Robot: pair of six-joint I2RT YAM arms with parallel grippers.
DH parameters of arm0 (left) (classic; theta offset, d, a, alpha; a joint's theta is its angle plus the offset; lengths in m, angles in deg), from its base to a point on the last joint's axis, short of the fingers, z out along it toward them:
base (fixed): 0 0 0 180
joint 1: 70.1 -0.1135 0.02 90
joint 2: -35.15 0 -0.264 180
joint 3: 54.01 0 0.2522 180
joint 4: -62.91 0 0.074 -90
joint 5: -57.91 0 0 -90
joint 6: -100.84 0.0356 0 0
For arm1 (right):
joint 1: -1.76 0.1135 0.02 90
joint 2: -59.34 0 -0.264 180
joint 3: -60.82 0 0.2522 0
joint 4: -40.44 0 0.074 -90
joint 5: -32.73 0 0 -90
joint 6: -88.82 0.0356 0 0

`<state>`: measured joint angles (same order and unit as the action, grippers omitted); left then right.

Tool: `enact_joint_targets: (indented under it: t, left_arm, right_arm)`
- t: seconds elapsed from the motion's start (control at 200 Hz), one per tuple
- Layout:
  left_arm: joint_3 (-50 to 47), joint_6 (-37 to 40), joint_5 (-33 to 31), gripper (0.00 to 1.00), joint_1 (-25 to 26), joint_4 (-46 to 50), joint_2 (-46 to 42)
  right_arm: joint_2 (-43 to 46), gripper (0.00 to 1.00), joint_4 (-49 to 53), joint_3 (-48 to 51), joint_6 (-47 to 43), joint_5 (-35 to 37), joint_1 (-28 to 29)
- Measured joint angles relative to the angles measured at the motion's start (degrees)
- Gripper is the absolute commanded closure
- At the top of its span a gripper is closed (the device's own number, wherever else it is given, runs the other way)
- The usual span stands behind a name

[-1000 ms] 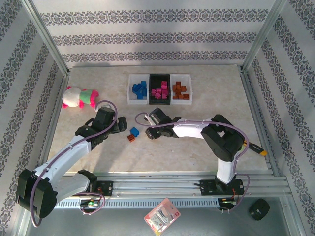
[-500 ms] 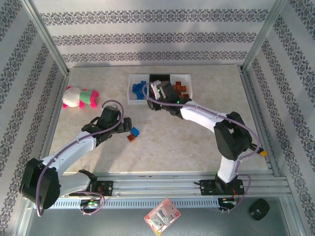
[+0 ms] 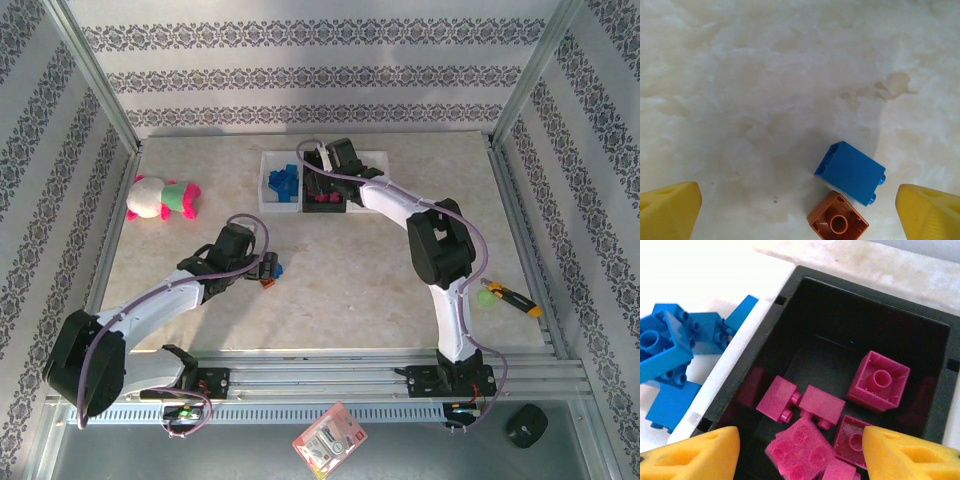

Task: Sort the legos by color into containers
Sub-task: Place the lego in the container, then pick up the lego from the center of the table.

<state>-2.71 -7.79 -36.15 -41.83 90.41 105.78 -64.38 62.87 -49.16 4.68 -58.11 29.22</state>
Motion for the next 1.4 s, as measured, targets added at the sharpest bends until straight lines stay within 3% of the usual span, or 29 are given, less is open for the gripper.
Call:
enact_joint_targets:
  t: [0.13,0.46,0.685,0.894,1.139,1.399]
  left_arm:
    - [1.44,3.91,1.42,0.03,1.05,0.02,4.31]
    - [8.35,10.54,8.07,0.16,1.99,1.01,14.80]
    - [11.61,12.41,9.62,0.39,2.12,2.91,20.98]
    - [12.52,12.17,9.60,0.62,2.12,3.82,23.17]
    - [15.26,10.64,6.12,0.65,2.10,4.52,19.65]
    - [28.59,7.78,1.97,0.65,-1.05,2.97,22.86]
  right_arm:
    - [4.02,0.17,-0.33,3.10,-0.28,-0.72,0.24]
    - [29.59,0.16,-1.49,22.05,0.35,-2.05,2.82]
    - [40.76,0.16,-0.22,31.67,2.47,-3.08,3.45]
    - [45.16,0.16,1.36,34.51,3.41,-3.06,3.45]
    - [46.45,0.15,2.43,35.01,3.82,-3.13,4.35]
    - [48.22,0.15,2.27,36.83,4.48,-3.56,5.07]
